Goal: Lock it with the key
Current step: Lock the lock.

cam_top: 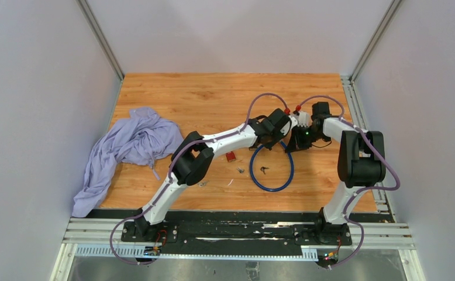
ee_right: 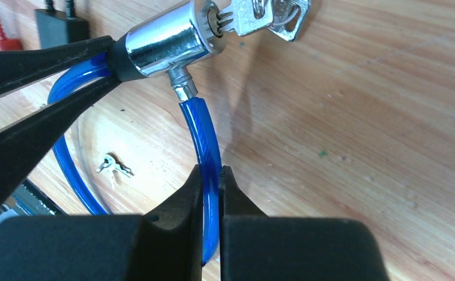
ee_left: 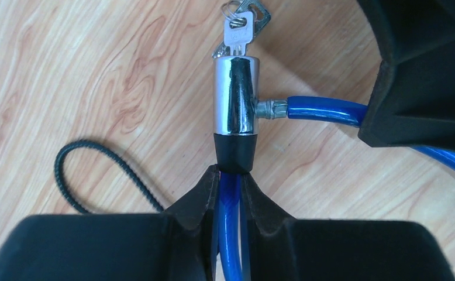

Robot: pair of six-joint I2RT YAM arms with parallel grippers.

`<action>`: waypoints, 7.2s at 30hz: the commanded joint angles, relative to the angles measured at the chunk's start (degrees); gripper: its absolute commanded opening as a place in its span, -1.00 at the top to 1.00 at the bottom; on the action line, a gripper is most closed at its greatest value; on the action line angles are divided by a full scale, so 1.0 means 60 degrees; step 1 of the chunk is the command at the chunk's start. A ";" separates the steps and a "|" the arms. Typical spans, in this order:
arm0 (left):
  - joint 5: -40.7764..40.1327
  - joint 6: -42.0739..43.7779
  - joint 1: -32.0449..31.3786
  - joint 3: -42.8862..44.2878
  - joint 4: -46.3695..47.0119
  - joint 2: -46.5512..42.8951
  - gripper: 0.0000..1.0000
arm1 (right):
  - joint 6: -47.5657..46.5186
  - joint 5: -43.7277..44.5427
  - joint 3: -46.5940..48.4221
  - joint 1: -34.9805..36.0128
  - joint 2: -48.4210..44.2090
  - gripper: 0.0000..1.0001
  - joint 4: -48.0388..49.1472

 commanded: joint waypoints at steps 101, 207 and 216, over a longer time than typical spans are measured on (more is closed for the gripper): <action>0.6615 -0.1329 0.2049 -0.0767 0.1084 -0.1595 0.82 | -0.2544 -0.2270 -0.0950 0.0122 -0.3588 0.99 0.1556; 0.2869 -0.0042 0.1477 -0.4258 0.1906 -0.5184 0.99 | 0.4655 0.1409 0.3078 0.2943 -0.2491 0.94 0.0420; 0.2678 -0.0128 0.1514 -0.4465 0.2038 -0.5282 0.99 | 0.3498 0.1904 0.2759 0.2276 -0.2896 0.32 0.0290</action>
